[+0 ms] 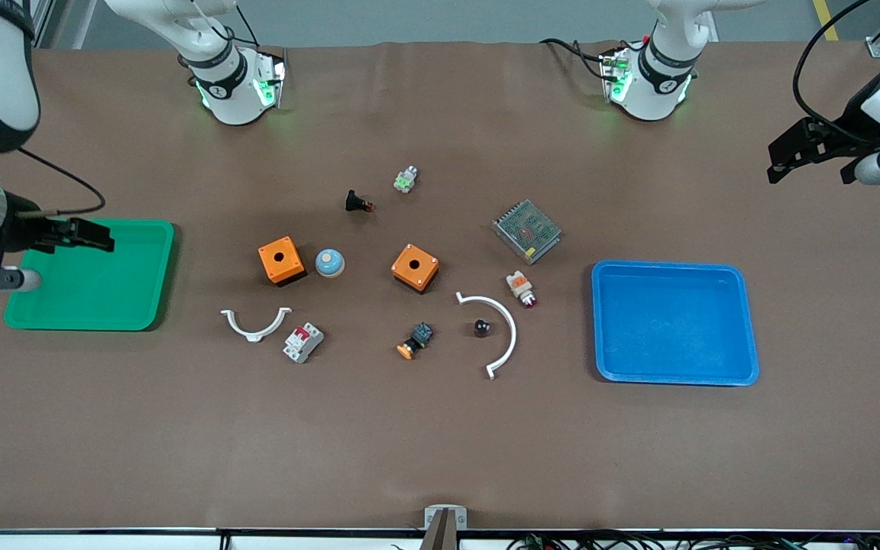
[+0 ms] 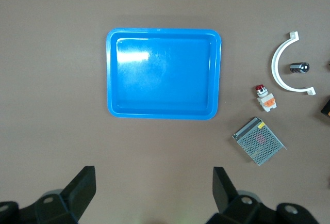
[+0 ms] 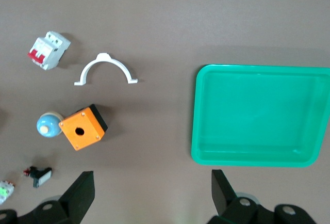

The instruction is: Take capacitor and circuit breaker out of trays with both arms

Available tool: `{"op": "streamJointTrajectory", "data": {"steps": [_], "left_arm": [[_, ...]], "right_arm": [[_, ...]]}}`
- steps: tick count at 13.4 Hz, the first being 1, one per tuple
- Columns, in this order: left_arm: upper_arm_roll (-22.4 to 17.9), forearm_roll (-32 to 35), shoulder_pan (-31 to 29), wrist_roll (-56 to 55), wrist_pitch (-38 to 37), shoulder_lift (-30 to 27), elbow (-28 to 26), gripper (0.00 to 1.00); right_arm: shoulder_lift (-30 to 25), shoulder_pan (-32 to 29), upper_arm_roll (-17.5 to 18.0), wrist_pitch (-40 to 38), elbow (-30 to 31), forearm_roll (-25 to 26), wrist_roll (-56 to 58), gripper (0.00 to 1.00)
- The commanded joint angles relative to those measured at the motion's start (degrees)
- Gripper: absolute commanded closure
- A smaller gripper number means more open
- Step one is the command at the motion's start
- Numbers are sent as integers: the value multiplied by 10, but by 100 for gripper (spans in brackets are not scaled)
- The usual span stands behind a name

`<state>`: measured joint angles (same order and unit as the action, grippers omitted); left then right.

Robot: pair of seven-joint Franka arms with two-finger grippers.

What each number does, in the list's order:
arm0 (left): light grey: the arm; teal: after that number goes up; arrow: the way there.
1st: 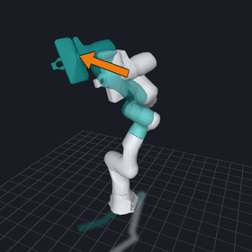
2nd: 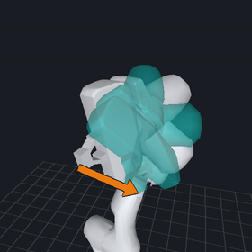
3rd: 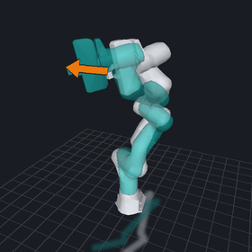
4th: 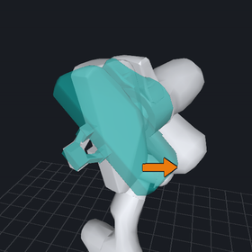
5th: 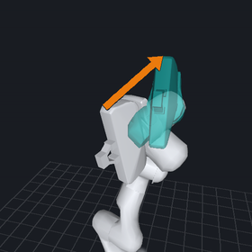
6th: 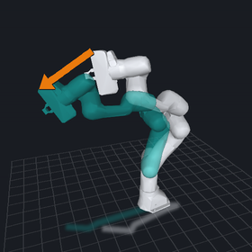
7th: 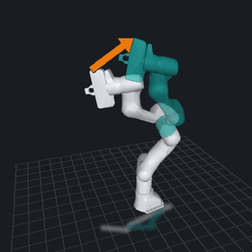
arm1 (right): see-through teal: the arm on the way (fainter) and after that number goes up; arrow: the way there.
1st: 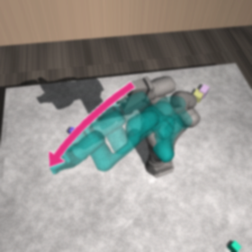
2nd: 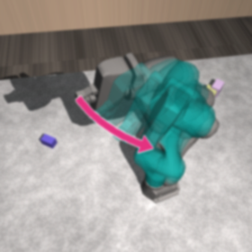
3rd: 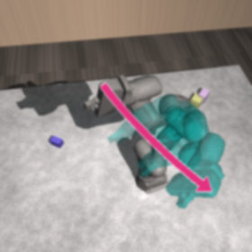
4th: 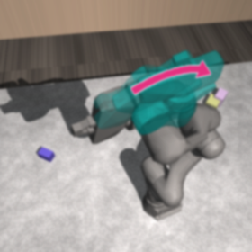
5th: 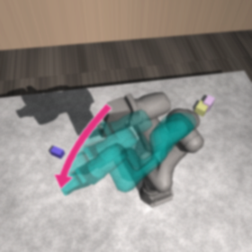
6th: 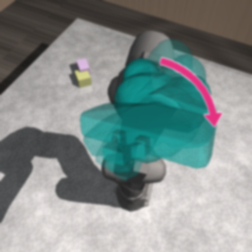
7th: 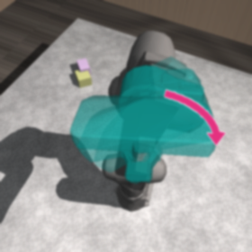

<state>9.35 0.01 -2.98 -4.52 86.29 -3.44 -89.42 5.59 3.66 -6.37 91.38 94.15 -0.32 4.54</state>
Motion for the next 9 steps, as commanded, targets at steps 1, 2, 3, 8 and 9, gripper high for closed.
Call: {"op": "streamJointTrajectory", "data": {"steps": [1,2,3,8,9], "left_arm": [[7,-5,-10,-1,-10,-13,-6,0],[6,-5,-10,-2,-10,-13,-5,0],[6,-5,-11,-5,-10,-15,-5,0],[6,-3,-11,-5,-10,4,35,0],[6,-5,-12,-1,-10,5,37,0]], "right_arm": [[-68,-3,6,12,63,15,33,0],[-79,-3,6,13,74,16,35,0],[-87,-2,6,14,80,16,35,0],[-117,-1,7,19,82,16,35,0],[-118,-1,7,19,77,16,35,0]]}}
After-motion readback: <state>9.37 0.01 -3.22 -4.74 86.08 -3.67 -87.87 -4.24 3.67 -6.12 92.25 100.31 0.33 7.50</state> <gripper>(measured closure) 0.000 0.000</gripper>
